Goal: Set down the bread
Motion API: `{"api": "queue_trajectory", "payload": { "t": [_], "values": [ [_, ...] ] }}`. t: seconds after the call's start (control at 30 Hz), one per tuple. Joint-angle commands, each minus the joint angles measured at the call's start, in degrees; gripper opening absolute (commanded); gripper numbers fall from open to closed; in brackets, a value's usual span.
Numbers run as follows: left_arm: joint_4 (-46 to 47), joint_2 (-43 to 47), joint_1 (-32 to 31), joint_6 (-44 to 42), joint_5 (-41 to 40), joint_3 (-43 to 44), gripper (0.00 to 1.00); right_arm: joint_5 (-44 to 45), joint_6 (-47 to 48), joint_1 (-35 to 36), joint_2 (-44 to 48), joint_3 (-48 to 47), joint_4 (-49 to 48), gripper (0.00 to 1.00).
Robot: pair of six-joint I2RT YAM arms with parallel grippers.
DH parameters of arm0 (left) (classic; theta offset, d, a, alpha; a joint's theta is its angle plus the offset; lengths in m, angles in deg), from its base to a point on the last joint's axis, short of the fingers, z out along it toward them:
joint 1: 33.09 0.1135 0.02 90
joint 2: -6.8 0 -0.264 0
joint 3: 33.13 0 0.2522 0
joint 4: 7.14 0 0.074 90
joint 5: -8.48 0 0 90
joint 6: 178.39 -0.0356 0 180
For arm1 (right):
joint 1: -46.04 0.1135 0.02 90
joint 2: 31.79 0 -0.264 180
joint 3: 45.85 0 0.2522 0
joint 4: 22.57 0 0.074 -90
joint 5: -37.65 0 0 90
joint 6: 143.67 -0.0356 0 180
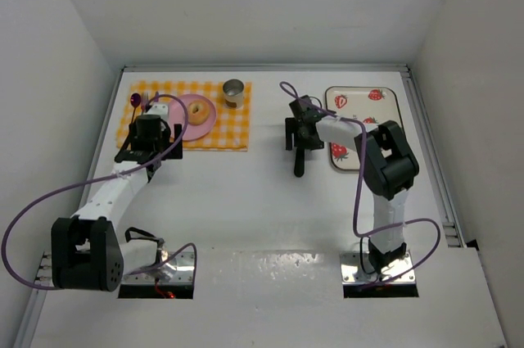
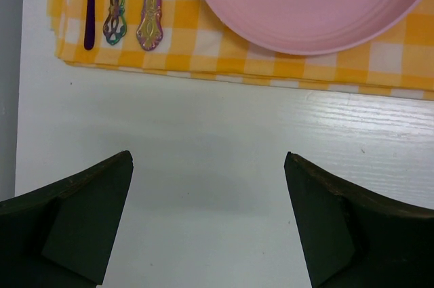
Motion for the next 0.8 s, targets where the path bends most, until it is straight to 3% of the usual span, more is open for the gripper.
{"api": "queue_trajectory", "payload": {
  "t": [0.0,0.1,0.43,0.6,0.77],
  "values": [
    [1.24,-0.59,1.08,0.84,1.85,1.92,1.0,-1.94,2.04,-0.27,2.84,-1.62,1.85,0.78],
    [2.9,-1.2,1.6,0.32,1.85,1.92,1.0,-2.04,6.25,-0.53,6.88,0.3,2.29,1.0],
    [9.93,-1.2,4.76,-0.83,0.18,-5.54,1.0,-1.53,7.59,-5.45,35.17,24.37,6.66,1.0],
    [10.56,-1.2,6.52,0.67,1.4,-7.22,1.0,2.53,-0.85,-6.42,39.15,28.51,13.18,1.0],
    [10.03,-1.2,7.05,1.2,2.55,-7.74,0.99,2.53,-2.09,-6.6,40.29,30.63,11.96,1.0]
  ]
}}
